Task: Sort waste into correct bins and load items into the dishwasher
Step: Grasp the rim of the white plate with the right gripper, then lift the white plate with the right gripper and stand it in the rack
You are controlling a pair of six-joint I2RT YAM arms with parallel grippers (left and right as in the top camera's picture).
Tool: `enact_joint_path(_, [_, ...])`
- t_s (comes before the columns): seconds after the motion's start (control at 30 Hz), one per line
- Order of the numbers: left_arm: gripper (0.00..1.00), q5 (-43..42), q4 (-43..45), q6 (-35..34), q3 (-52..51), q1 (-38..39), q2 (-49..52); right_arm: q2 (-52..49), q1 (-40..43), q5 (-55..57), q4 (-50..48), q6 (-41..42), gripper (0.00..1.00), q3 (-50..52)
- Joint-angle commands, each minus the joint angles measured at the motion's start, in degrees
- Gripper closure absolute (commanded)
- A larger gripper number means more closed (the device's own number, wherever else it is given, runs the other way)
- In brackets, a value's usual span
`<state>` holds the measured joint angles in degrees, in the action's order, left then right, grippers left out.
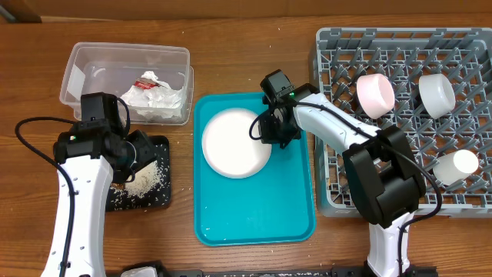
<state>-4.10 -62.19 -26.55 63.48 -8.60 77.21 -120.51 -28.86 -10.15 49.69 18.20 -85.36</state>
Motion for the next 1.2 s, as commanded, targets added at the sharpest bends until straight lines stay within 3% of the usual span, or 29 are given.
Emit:
enact_joint_path(0.0, [0.40, 0.04, -0.17, 1.57, 0.85, 0.17, -0.39, 0.22, 0.76, 1.11, 1.84, 0.24, 0.96, -0.59])
enact_joint_path(0.33, [0.39, 0.26, -0.17, 2.38, 0.85, 0.17, -0.39, 14.29, 3.39, 5.95, 9.42, -5.86, 0.96, -6.60])
enact_joint_path(0.43, [0.39, 0.26, -0.20, 2.38, 0.85, 0.17, -0.39, 19.96, 4.59, 15.87, 9.99, -5.86, 0.96, -8.85])
enact_joint_path(0.63, [0.39, 0.24, -0.17, 2.38, 0.85, 0.17, -0.39, 27.41, 7.39, 47.93, 8.55, -5.77, 0.96, -9.18])
enact_joint_path(0.7, [0.39, 0.24, -0.17, 2.38, 0.85, 0.17, -0.39, 26.86, 8.90, 60.46, 9.18, -1.01, 0.96, -8.72])
enact_joint_path(1.17, [0.39, 0.22, -0.42, 2.67, 0.85, 0.17, -0.39, 16.85, 12.17, 61.99, 12.04, 6.14, 0.96, -8.35])
